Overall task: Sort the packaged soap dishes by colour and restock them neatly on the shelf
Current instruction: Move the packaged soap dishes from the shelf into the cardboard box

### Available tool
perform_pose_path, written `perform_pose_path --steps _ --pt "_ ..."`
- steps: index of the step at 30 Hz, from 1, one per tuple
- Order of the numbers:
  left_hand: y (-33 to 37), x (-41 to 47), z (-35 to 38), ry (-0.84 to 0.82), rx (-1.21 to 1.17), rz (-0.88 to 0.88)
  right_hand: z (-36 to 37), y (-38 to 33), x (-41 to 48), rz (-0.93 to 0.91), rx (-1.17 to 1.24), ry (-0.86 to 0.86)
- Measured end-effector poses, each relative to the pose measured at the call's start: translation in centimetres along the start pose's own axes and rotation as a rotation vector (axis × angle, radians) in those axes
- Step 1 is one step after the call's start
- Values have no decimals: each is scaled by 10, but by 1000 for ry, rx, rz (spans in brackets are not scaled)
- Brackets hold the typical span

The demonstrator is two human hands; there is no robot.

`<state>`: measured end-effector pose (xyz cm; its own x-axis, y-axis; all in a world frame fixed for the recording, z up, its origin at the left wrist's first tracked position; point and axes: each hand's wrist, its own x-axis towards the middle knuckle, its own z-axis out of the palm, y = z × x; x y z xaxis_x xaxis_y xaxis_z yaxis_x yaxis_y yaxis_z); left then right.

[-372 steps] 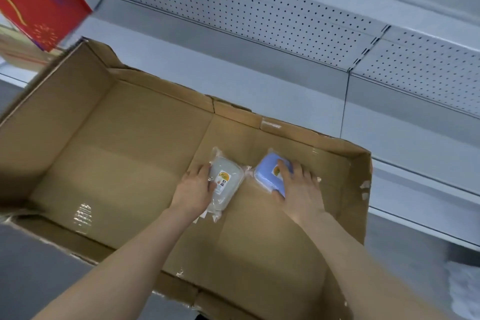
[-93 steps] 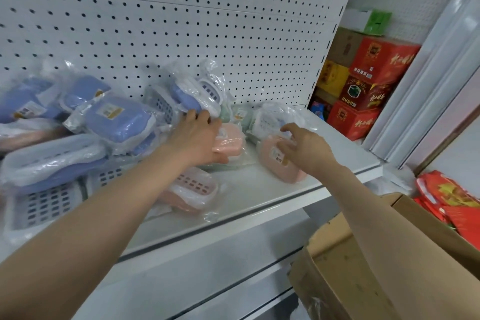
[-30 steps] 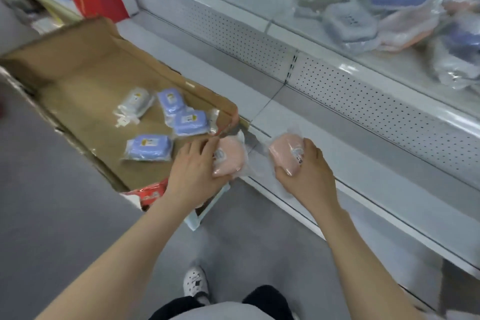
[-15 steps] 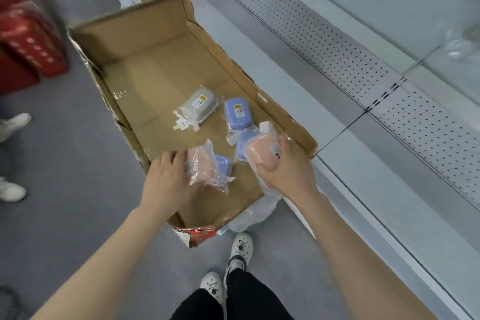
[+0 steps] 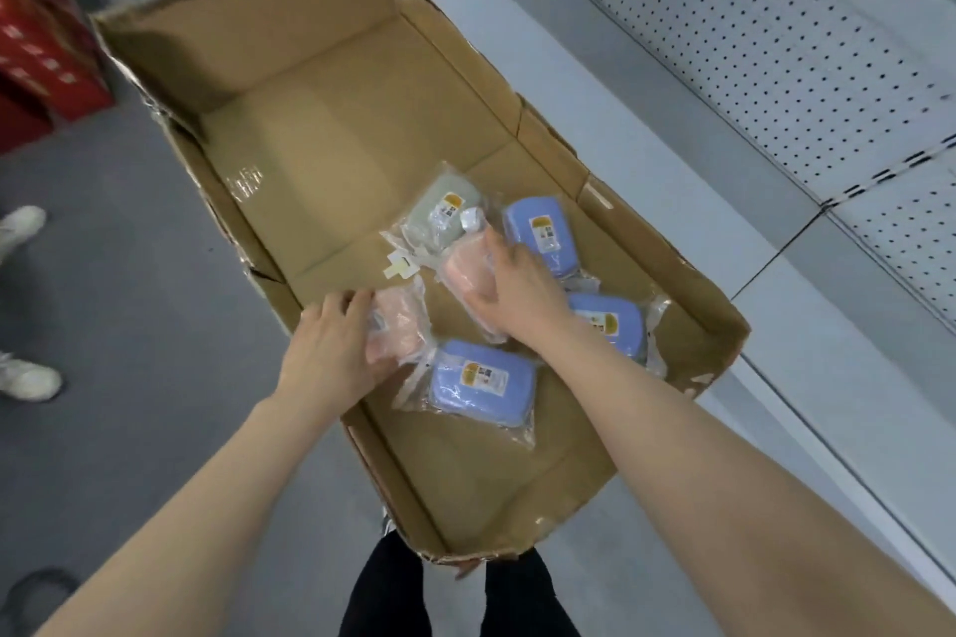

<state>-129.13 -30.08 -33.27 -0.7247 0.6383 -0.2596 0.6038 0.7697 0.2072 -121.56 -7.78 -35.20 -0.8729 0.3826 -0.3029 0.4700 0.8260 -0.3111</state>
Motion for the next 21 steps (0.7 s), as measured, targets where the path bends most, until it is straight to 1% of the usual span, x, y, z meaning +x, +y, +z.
perform_pose_path --steps 2,5,11,16,19,21 --pt "-11 18 6 -18 21 55 11 4 7 -13 -124 1" --pt "-24 44 17 -54 13 134 18 13 20 -31 -248 25" --pt "-27 83 44 -84 -16 394 15 24 34 -3 -316 46" --pt "-28 87 51 -126 39 433 16 24 24 -4 -365 26" --pt "-29 86 42 -158 45 432 7 21 17 -19 -377 18" --pt "-25 84 31 -145 43 466 -3 20 8 -29 -372 24"
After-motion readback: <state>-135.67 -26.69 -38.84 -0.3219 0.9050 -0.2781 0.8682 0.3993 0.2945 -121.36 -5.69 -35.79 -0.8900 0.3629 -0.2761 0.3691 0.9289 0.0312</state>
